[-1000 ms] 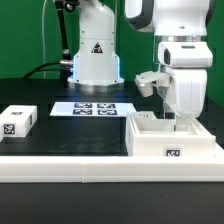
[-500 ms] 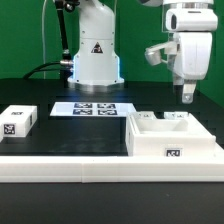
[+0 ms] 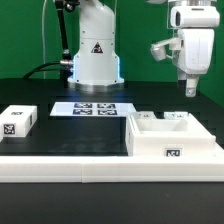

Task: Assemble cabinet

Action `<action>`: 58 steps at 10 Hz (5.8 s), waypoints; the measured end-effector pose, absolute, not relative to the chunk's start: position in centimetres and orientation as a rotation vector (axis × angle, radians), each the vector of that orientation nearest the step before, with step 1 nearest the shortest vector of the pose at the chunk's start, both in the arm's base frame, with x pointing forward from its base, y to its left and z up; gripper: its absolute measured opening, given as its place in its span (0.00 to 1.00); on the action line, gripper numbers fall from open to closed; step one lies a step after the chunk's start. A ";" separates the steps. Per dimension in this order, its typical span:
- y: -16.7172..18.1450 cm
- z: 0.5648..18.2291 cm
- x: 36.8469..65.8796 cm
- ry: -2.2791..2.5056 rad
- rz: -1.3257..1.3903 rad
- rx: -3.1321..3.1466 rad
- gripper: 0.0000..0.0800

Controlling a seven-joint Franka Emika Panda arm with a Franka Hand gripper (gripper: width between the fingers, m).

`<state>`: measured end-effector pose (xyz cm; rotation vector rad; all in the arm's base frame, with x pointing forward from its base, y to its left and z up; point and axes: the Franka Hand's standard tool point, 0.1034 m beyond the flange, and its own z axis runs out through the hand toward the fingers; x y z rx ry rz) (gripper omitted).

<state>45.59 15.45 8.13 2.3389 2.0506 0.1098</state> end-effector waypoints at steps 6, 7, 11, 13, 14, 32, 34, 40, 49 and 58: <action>16.5 4.4 43.3 2.085 0.164 2.348 1.00; 16.5 3.8 43.0 2.089 0.159 2.355 1.00; 16.3 2.2 42.2 2.095 0.130 2.375 1.00; 16.3 1.8 41.9 2.098 0.118 2.382 0.85; 16.3 1.4 41.7 2.100 0.109 2.386 0.67; 13.3 5.6 43.5 2.101 0.100 2.322 0.09; 12.9 5.6 43.6 2.090 0.094 2.334 0.09; 12.5 5.8 44.5 2.074 0.102 2.340 0.09; 12.0 5.9 45.0 2.061 0.088 2.353 0.09; 11.8 5.8 45.3 2.055 0.079 2.362 0.09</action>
Offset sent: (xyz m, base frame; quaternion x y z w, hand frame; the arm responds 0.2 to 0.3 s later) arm -0.0262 0.0110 -0.0259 -0.0286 0.0177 -0.0284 0.9990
